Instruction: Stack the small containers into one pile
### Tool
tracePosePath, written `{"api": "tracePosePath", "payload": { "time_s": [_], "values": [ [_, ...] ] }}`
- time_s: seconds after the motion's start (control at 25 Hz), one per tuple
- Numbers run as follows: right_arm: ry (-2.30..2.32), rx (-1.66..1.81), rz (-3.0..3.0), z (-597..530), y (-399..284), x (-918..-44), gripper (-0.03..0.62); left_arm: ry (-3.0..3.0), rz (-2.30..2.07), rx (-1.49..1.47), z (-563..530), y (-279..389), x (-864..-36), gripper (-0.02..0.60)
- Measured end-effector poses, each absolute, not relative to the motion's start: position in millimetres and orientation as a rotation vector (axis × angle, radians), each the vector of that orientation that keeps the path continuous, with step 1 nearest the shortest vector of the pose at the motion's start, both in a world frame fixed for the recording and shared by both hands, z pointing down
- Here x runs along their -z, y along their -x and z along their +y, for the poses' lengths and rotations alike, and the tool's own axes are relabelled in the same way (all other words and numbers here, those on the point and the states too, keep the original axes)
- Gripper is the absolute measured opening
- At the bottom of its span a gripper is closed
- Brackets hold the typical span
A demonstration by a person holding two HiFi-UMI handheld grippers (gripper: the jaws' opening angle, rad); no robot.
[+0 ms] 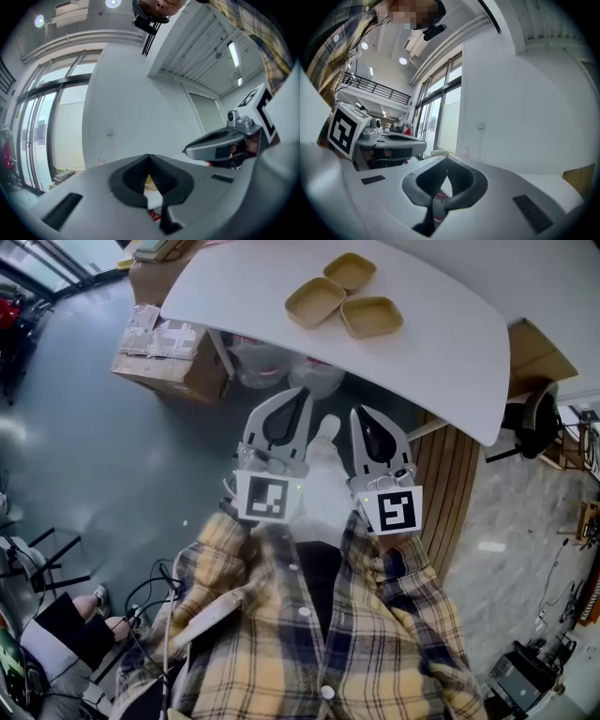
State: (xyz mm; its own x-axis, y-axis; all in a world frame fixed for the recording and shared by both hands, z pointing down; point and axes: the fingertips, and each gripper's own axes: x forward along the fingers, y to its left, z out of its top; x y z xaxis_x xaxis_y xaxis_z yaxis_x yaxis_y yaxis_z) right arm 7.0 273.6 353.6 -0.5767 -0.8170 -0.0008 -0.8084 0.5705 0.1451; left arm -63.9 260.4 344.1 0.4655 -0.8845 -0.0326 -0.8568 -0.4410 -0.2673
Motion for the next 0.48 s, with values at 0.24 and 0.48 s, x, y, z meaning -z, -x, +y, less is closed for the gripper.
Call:
{"api": "tracePosePath", "payload": {
  "time_s": [0.24, 0.48],
  "values": [
    [-1.365, 0.244, -2.732, 178, 0, -355, 0.015, 2.449, 1.525, 0.151, 166, 69, -351, 0.017],
    [-1.345, 0.206, -2.73, 70, -22, -344, 0.015, 2.448, 1.539, 0.132, 56, 47, -336, 0.017]
  ]
}}
